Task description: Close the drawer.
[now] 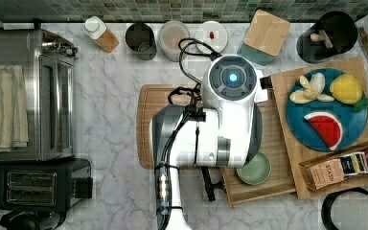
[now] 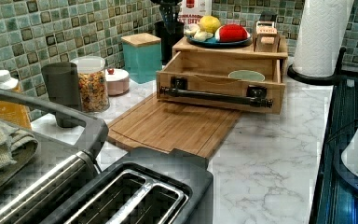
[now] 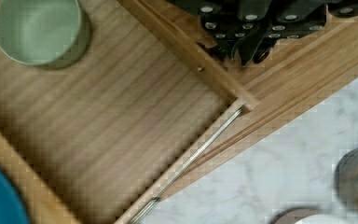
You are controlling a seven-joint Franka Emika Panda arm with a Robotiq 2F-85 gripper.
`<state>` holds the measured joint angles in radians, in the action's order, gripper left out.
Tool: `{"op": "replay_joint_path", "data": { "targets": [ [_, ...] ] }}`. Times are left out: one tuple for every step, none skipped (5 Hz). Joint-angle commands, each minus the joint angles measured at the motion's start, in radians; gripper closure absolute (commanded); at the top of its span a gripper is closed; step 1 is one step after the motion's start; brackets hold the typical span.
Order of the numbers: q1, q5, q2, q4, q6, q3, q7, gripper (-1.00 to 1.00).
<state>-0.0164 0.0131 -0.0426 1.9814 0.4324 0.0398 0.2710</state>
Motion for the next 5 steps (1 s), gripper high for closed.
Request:
{"op": "replay_joint_path", "data": {
  "targets": [
    [0.061, -0.111, 0.28, 0.313, 0.129, -0.046, 0.272, 1.0],
    [0.1, -0.053, 0.345, 0.406, 0.229, -0.131, 0.13, 1.0],
    [0.128, -0.123, 0.356, 0.446, 0.233, -0.131, 0.221, 1.0],
    [0.157, -0.13, 0.348, 0.451, 0.155, -0.115, 0.352, 1.0],
    [0.143, -0.107, 0.311, 0.448, 0.109, -0.093, 0.552, 1.0]
  ]
}}
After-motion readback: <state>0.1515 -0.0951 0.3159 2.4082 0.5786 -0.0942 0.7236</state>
